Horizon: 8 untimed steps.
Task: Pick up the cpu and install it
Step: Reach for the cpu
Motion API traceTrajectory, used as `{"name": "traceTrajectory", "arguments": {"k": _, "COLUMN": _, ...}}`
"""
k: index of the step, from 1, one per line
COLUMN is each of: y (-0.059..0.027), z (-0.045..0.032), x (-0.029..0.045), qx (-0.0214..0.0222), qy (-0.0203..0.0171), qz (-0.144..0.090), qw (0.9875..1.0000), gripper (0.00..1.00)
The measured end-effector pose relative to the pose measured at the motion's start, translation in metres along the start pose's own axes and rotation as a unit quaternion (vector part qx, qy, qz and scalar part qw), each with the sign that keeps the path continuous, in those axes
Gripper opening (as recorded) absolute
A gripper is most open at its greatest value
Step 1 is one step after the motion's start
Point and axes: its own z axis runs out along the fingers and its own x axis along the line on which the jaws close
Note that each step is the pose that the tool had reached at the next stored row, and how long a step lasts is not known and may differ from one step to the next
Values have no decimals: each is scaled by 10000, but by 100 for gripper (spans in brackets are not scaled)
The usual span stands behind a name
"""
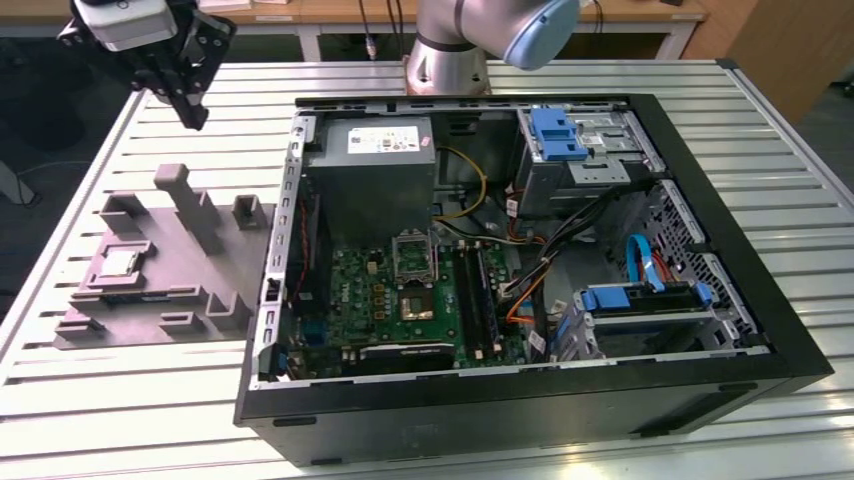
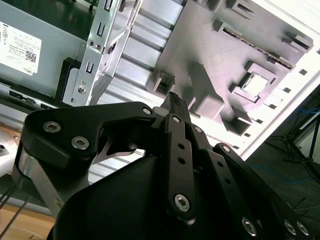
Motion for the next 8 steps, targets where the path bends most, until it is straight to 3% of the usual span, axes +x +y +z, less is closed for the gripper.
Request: {"name": "traceTrajectory", "arguments": {"k": 8, "y": -3, "z": 0, "x": 35, "qx": 0, "qy": 0, "qz": 0, "qw": 10000, "gripper": 11}}
